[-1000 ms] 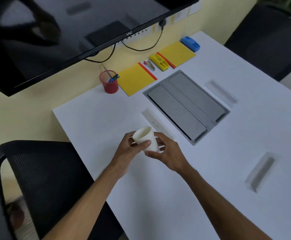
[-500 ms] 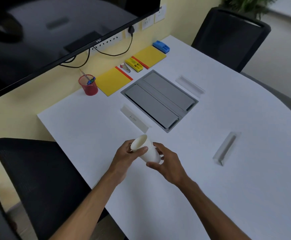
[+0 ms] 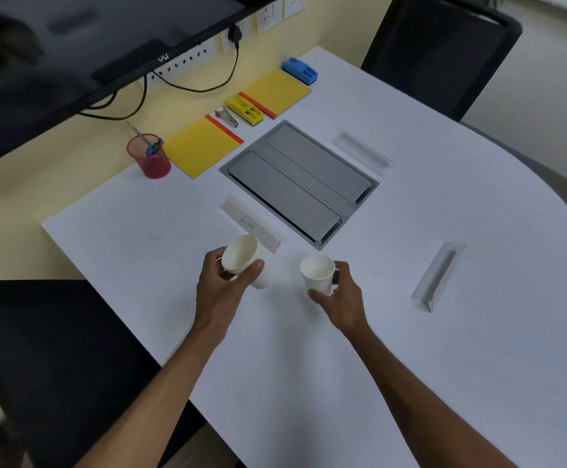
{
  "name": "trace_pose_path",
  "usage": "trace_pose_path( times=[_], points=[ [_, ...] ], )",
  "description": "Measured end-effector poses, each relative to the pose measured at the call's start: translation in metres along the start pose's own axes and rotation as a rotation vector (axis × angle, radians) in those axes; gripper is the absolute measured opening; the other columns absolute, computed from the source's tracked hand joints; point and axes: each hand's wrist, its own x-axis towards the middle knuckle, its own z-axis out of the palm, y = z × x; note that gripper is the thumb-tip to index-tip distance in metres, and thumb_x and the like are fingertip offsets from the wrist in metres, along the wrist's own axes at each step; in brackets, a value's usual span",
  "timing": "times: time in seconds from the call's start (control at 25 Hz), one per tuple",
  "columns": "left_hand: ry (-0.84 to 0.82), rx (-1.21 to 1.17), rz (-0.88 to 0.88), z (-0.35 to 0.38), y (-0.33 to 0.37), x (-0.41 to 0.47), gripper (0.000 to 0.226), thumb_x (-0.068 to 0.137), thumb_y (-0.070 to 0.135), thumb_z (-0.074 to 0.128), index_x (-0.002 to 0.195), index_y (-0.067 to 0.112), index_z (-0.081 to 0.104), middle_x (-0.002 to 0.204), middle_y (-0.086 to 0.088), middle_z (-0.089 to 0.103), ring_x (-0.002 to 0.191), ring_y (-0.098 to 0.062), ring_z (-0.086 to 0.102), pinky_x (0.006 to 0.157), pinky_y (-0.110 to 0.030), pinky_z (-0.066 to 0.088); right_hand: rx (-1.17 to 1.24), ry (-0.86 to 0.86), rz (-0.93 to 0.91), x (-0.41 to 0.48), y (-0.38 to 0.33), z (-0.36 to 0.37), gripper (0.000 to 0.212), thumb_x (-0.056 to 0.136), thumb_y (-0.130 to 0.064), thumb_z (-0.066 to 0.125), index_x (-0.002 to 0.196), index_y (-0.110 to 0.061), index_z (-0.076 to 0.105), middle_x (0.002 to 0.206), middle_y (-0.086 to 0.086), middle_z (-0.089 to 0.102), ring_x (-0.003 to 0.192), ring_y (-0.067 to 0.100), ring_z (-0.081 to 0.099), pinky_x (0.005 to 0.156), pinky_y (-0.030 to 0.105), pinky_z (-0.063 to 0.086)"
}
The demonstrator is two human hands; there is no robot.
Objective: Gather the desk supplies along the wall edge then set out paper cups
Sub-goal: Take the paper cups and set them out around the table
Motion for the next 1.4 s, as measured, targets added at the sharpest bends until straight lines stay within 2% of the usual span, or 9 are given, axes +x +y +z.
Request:
trace_pose_path(
  times=[0.16,0.28,0.56,0.68,0.84,1.04,1.16,1.28,1.4],
  points=[
    [0.002,0.165,0.027,-0.002,-0.025,0.015,0.065,0.067,0.039,0.089,0.123,0.041,0.055,0.121,0.017,0.063,0.107,-0.003,0.062,0.075,-0.01,0.05,0.05,0.025,0.027,0.043,0.003,0.03,0.064,0.071,-0.017,0.086,0.113,-0.03,0.039,0.109,-0.009,0.056,0.1,0.021,0.059,0.073,0.02,0.047],
    [-0.008,0.197,0.012,-0.001,-0.036,0.028,0.063,0.068,0.036,0.089,0.121,0.042,0.056,0.118,0.02,0.064,0.106,-0.003,0.063,0.077,-0.014,0.05,0.066,0.054,0.036,0.069,0.004,0.05,0.068,0.069,-0.018,0.087,0.117,-0.028,0.039,0.11,-0.011,0.055,0.098,0.017,0.056,0.076,0.025,0.049],
    [-0.031,0.202,-0.005,0.003,-0.043,0.043,0.062,0.067,0.034,0.089,0.12,0.039,0.057,0.115,0.021,0.064,0.104,0.001,0.062,0.072,-0.005,0.049,0.049,0.083,0.046,0.088,0.01,0.072,0.065,0.073,-0.023,0.085,0.12,-0.024,0.041,0.109,-0.01,0.058,0.094,0.016,0.061,0.066,0.008,0.041],
    [-0.034,0.204,-0.005,0.002,-0.043,0.045,0.063,0.068,0.032,0.089,0.121,0.036,0.057,0.117,0.019,0.064,0.105,-0.001,0.062,0.071,-0.003,0.048,0.044,0.089,0.021,0.087,0.01,0.075,0.064,0.074,-0.025,0.084,0.122,-0.021,0.042,0.109,-0.009,0.059,0.095,0.017,0.062,0.071,0.011,0.045],
    [-0.039,0.211,0.001,-0.002,-0.042,0.044,0.062,0.069,0.031,0.089,0.122,0.034,0.057,0.118,0.016,0.064,0.106,-0.003,0.062,0.074,-0.004,0.049,0.038,0.1,0.015,0.084,0.009,0.078,0.063,0.076,-0.024,0.082,0.126,-0.02,0.042,0.11,-0.009,0.059,0.097,0.018,0.063,0.081,0.027,0.054],
    [-0.074,0.213,-0.005,-0.012,-0.037,0.04,0.064,0.069,0.032,0.089,0.124,0.034,0.056,0.121,0.015,0.063,0.109,-0.004,0.061,0.073,-0.001,0.048,0.026,0.087,0.078,0.067,0.008,0.065,0.085,0.074,-0.014,0.082,0.143,-0.018,0.033,0.129,0.0,0.057,0.114,0.019,0.056,0.094,0.033,0.048],
    [-0.119,0.222,0.004,-0.013,-0.03,0.033,0.064,0.069,0.034,0.089,0.123,0.034,0.056,0.122,0.013,0.063,0.108,-0.006,0.062,0.071,-0.004,0.049,-0.054,0.153,0.128,0.033,0.011,0.042,0.07,0.079,-0.014,0.078,0.139,-0.015,0.041,0.135,0.007,0.054,0.123,0.023,0.053,0.097,0.03,0.043],
    [-0.179,0.238,0.029,-0.005,-0.021,0.017,0.063,0.069,0.035,0.089,0.122,0.035,0.055,0.121,0.012,0.063,0.109,-0.012,0.061,0.074,-0.01,0.047,-0.089,0.196,0.062,-0.014,0.011,0.012,0.046,0.086,-0.017,0.071,0.128,-0.016,0.052,0.127,0.004,0.056,0.116,0.02,0.055,0.089,0.027,0.042],
    [-0.268,0.261,0.067,0.012,-0.012,-0.008,0.066,0.067,0.036,0.09,0.122,0.034,0.053,0.12,0.011,0.061,0.109,-0.014,0.058,0.075,-0.016,0.046,-0.11,0.162,0.016,-0.06,0.009,-0.024,0.036,0.09,-0.019,0.068,0.124,-0.015,0.057,0.123,0.004,0.059,0.11,0.019,0.058,0.086,0.032,0.049]
  ],
)
